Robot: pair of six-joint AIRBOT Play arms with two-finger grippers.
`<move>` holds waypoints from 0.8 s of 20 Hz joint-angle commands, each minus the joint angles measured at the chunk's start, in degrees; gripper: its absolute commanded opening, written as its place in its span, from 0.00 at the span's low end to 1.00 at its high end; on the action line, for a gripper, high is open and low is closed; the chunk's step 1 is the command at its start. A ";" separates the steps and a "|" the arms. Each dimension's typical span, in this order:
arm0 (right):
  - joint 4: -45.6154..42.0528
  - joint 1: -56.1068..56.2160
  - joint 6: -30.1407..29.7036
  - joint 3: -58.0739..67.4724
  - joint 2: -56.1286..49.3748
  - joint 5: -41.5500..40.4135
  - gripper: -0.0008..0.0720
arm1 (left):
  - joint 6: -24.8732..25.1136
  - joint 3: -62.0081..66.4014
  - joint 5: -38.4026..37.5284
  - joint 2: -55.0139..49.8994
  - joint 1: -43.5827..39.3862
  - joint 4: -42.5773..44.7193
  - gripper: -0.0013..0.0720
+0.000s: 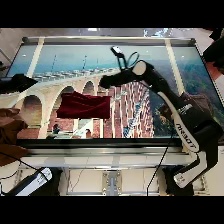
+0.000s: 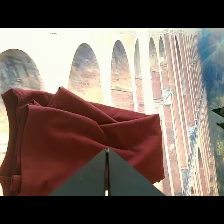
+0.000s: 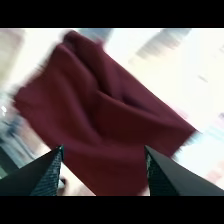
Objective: Fold the shirts.
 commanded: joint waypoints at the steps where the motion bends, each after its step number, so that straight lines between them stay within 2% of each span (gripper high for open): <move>1: -0.52 -10.38 6.88 -7.43 -0.26 11.98 0.77 | 0.11 -0.02 -0.76 0.04 0.20 -0.02 0.04; 2: 4.33 -11.80 6.10 -11.50 -0.61 10.69 0.77 | 0.11 -0.02 -0.76 0.04 0.22 -0.02 0.04; 4: 15.32 -13.11 -0.02 -17.46 -2.82 9.64 0.77 | 0.11 -0.02 -0.76 0.04 0.20 -0.02 0.04; 6: 25.53 -12.72 -5.66 -19.37 -6.80 9.62 0.77 | 0.09 -0.02 -0.76 0.04 0.20 -0.02 0.04; 9: 36.26 -10.27 -9.09 -19.34 -12.17 6.19 0.77 | 0.11 -0.02 -0.79 0.04 0.20 -0.02 0.04; 12: 43.25 -6.51 -12.76 -19.34 -14.58 1.03 0.77 | 0.11 -0.02 -0.79 0.04 0.20 -0.02 0.04; 16: 45.05 -1.49 -11.89 -19.34 -15.32 -5.44 0.77 | 0.13 -0.02 -0.79 0.04 0.20 -0.02 0.04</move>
